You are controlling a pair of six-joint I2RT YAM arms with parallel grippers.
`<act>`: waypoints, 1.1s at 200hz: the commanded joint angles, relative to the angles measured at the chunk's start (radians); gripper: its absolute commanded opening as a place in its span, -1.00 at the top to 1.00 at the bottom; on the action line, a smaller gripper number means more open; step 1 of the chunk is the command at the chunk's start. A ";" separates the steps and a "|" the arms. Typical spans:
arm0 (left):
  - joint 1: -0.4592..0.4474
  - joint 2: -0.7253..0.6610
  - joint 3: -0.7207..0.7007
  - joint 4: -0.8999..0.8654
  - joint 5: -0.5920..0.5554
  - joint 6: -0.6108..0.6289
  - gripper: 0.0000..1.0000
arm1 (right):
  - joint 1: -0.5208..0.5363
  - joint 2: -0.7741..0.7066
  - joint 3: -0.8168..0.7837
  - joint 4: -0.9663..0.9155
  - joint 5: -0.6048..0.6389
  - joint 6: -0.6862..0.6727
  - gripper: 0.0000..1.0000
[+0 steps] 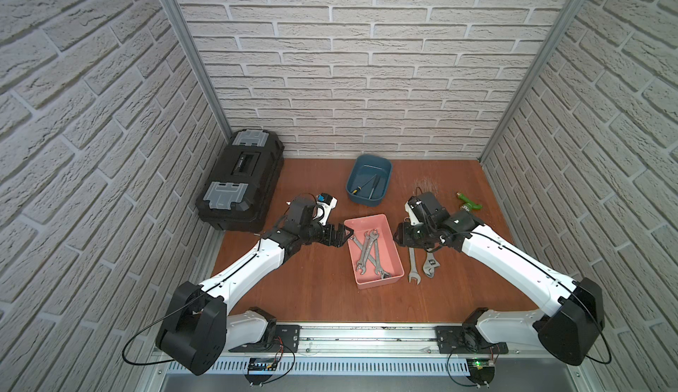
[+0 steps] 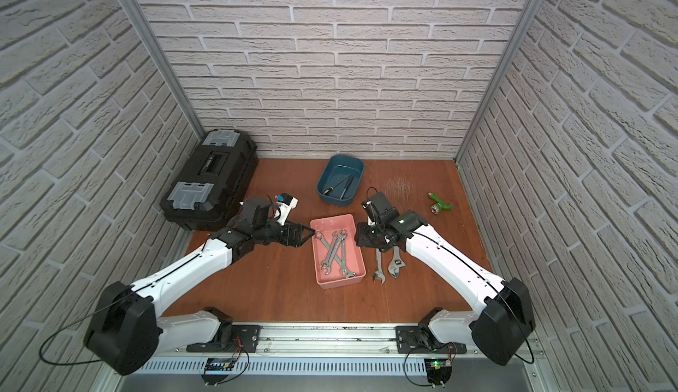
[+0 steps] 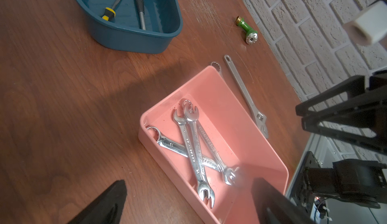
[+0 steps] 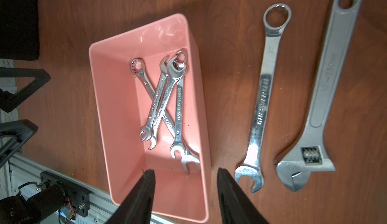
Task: Take out the wrench from the storage box
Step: Pick up the wrench from the storage box.
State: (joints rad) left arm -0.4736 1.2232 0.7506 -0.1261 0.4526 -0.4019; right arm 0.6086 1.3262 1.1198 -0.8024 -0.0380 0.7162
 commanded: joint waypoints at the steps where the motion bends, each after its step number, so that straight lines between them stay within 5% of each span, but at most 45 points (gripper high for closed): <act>1: -0.003 -0.043 -0.018 -0.008 -0.008 0.017 -0.97 | 0.080 0.062 0.040 0.051 0.059 0.125 -0.07; 95: 0.000 -0.176 -0.125 0.017 -0.003 -0.054 -0.97 | 0.134 0.395 0.089 0.232 0.090 0.250 0.06; 220: 0.024 -0.199 -0.165 0.031 0.017 -0.057 -0.97 | 0.080 0.552 0.054 0.393 0.036 0.325 0.30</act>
State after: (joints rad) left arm -0.4641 1.0290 0.5980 -0.1333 0.4538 -0.4652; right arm 0.6933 1.8553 1.1835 -0.4599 0.0139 1.0145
